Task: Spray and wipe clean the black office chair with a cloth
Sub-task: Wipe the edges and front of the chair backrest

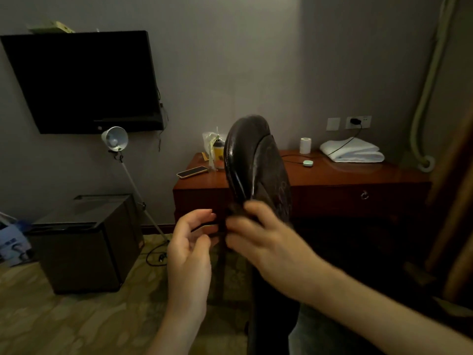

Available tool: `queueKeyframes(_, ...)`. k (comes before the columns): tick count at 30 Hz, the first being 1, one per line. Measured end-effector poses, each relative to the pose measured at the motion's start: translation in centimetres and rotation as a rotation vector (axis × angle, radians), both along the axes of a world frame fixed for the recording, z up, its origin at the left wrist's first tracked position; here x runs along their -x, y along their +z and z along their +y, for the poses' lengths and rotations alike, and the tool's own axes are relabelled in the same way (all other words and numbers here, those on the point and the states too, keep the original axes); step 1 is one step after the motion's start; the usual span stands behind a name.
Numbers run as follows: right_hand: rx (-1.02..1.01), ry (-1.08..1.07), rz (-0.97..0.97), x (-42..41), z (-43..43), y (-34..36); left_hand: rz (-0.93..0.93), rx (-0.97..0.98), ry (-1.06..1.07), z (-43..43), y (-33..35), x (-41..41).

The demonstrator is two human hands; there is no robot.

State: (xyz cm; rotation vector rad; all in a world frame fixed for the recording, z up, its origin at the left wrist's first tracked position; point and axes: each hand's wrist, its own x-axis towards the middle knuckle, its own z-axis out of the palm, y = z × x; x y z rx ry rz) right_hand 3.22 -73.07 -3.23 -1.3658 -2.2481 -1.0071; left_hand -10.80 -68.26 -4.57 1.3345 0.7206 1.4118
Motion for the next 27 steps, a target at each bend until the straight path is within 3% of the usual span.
queueKeyframes(3,0.163,-0.052,-0.072,-1.0,-0.4,-9.6,0.019,-0.018,0.022,-0.3,0.1,0.7)
queueKeyframes(6,0.302,-0.111,0.056,-0.4,-0.9,-16.6,0.061,-0.042,0.015,-0.3,0.4,0.8)
queueKeyframes(8,0.305,-0.105,0.166,-0.1,-1.4,-17.3,0.074,-0.072,-0.005,0.1,1.2,0.5)
queueKeyframes(12,0.184,0.148,0.64,-0.2,-1.5,-6.7,0.081,-0.207,0.011,2.1,4.8,-0.4)
queueKeyframes(17,-0.144,0.214,0.881,-2.0,1.5,7.1,0.192,-0.353,0.05,4.7,8.8,-2.0)
queueKeyframes(22,-0.07,0.254,0.88,-1.1,5.7,5.9,0.319,-0.513,0.228,6.1,9.1,-3.2)
queueKeyframes(27,-0.157,0.16,0.991,-4.9,11.7,5.5,0.275,-0.516,0.246,6.5,8.7,-3.6)
